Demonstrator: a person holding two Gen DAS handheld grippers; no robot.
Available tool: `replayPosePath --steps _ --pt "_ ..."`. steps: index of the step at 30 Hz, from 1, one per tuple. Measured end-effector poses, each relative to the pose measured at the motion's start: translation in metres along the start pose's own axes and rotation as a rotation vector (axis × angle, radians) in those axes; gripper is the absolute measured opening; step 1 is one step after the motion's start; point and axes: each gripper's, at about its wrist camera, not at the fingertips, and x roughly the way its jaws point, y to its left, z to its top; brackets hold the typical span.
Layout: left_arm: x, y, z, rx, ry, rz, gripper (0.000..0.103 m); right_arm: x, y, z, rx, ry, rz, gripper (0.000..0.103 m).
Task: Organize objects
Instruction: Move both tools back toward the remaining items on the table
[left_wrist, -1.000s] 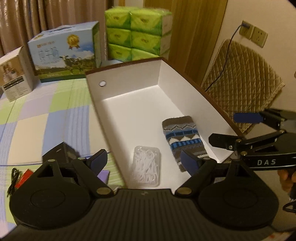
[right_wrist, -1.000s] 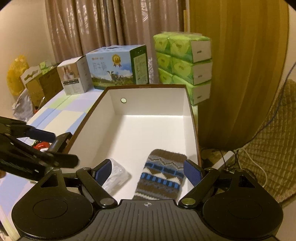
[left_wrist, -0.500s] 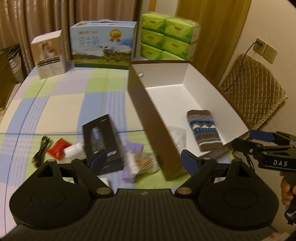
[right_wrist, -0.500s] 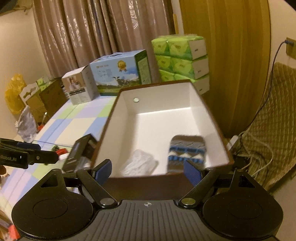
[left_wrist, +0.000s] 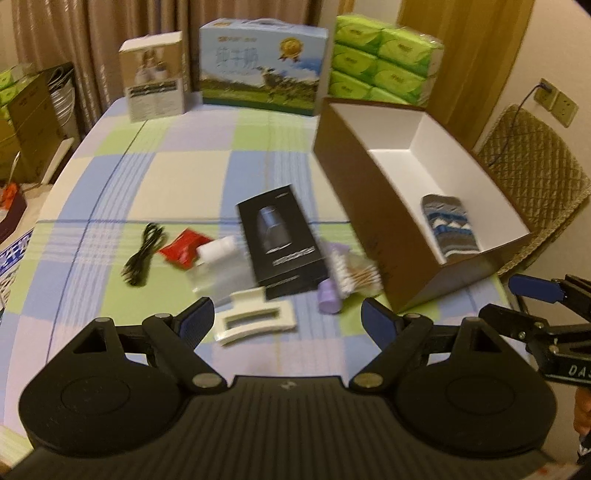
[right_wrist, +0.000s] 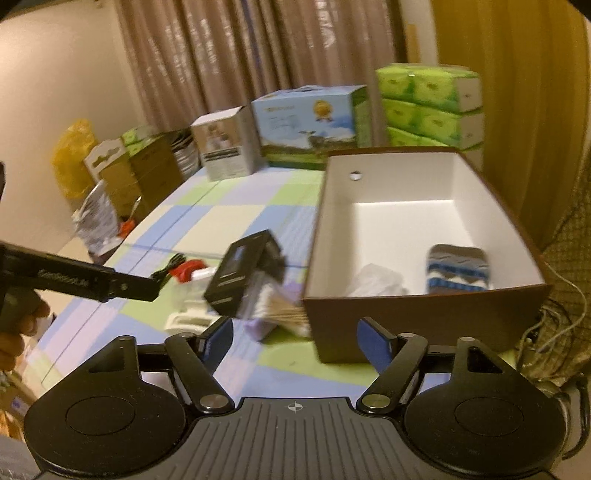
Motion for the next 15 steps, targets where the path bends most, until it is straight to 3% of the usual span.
replayPosePath --steps 6,15 --pt "0.006 0.023 -0.011 -0.009 0.019 0.009 0.084 0.026 0.030 -0.007 -0.067 0.027 0.021 0.061" --pt "0.032 0.042 -0.024 0.066 0.030 -0.026 0.082 0.067 0.052 -0.016 -0.121 0.072 -0.002 0.054"
